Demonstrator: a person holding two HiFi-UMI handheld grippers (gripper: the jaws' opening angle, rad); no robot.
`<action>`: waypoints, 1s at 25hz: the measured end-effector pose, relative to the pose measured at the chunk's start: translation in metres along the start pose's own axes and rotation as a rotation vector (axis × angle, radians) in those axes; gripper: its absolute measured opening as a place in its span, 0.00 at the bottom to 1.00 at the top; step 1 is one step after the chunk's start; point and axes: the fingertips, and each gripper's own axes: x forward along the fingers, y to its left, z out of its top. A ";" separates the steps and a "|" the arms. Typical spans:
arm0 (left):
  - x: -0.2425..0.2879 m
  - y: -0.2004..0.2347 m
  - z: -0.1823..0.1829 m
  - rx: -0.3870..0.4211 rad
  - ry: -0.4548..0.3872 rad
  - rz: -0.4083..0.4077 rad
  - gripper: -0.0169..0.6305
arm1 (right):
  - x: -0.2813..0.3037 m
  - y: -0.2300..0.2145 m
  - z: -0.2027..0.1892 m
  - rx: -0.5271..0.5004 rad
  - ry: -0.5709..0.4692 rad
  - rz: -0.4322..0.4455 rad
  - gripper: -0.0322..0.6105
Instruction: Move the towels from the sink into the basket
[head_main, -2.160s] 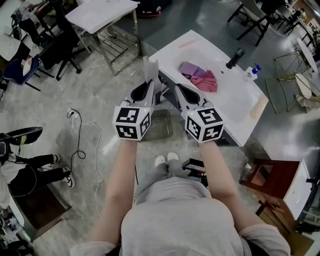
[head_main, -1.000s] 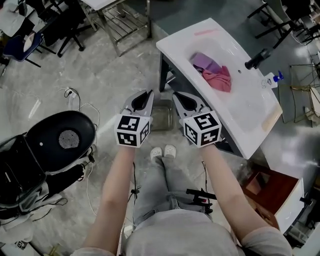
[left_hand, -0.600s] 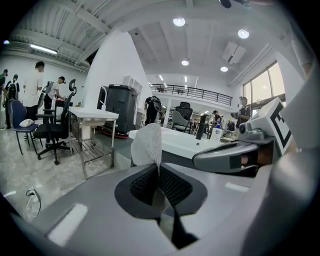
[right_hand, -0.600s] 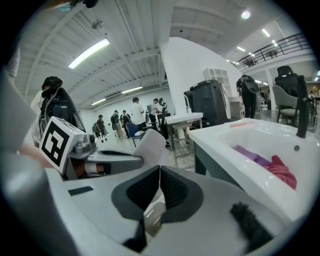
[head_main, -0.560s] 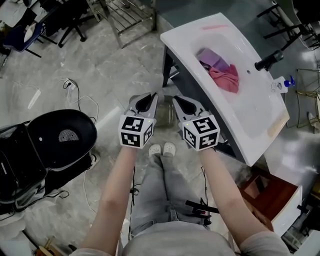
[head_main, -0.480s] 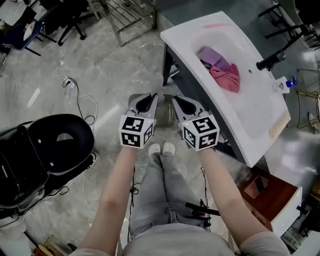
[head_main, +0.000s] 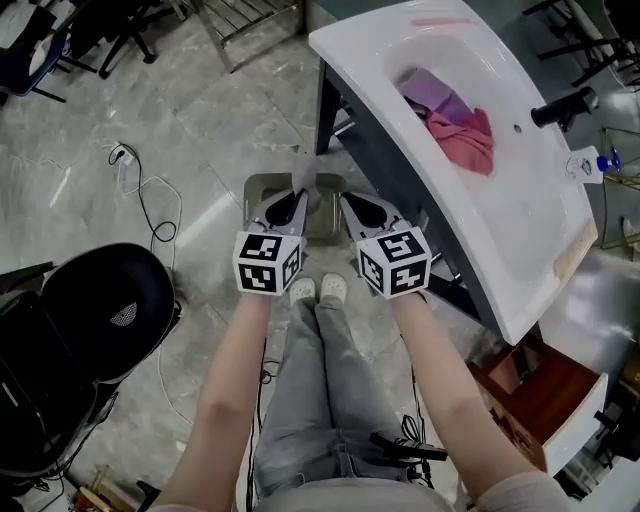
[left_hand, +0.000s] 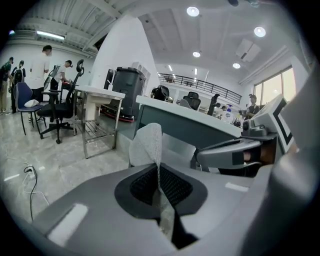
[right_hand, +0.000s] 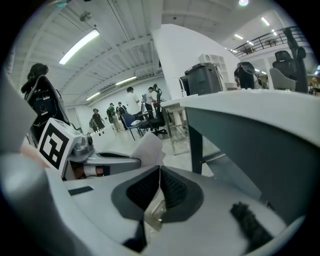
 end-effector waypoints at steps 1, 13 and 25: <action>0.003 0.002 -0.006 -0.006 0.007 -0.002 0.05 | 0.004 -0.002 -0.005 0.006 0.004 -0.003 0.08; 0.032 0.029 -0.104 -0.089 0.143 0.035 0.05 | 0.051 -0.009 -0.069 0.069 0.051 0.008 0.08; 0.080 0.064 -0.190 -0.179 0.277 0.059 0.06 | 0.093 -0.024 -0.149 0.091 0.146 0.010 0.08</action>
